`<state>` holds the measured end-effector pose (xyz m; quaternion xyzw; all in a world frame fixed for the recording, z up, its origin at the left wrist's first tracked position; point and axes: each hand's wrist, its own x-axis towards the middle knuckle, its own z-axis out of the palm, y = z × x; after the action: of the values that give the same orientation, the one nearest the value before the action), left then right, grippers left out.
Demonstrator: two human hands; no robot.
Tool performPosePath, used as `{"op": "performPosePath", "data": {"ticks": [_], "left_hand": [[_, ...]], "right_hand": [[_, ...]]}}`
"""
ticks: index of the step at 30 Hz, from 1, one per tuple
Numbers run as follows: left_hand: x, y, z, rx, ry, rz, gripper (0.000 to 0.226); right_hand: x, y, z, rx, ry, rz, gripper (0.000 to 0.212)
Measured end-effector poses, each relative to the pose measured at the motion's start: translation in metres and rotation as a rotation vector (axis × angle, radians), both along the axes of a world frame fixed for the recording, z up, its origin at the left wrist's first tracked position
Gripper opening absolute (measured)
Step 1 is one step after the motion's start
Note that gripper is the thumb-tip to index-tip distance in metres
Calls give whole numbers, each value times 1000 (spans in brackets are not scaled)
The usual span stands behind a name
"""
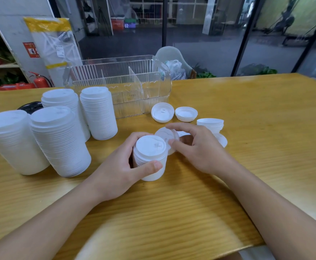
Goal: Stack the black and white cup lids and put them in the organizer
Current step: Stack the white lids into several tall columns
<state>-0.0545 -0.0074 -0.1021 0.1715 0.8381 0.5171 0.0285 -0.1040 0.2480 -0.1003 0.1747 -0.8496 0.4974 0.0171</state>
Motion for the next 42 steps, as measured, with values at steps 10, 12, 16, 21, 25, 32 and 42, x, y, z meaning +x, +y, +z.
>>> {"op": "performPosePath", "data": {"ticks": [10, 12, 16, 21, 25, 32, 42], "left_hand": [[1, 2, 2, -16, -1, -2, 62], [1, 3, 1, -7, -9, 8, 65], [-2, 5, 0, 19, -29, 20, 67], [-5, 3, -4, 53, -42, 26, 70], [-6, 2, -6, 81, -60, 36, 80], [-9, -1, -10, 111, -69, 16, 98], [-2, 2, -6, 27, -13, 5, 64]], "right_hand": [[0, 3, 4, 159, 144, -166, 51], [-1, 6, 10, -5, 151, -230, 42], [4, 4, 18, -252, 55, -21, 29], [15, -10, 13, -32, 117, 160, 25], [15, -9, 11, 8, 134, 188, 34], [12, -7, 7, 64, 168, 209, 41], [-22, 26, -8, 593, 314, -254, 25]]}}
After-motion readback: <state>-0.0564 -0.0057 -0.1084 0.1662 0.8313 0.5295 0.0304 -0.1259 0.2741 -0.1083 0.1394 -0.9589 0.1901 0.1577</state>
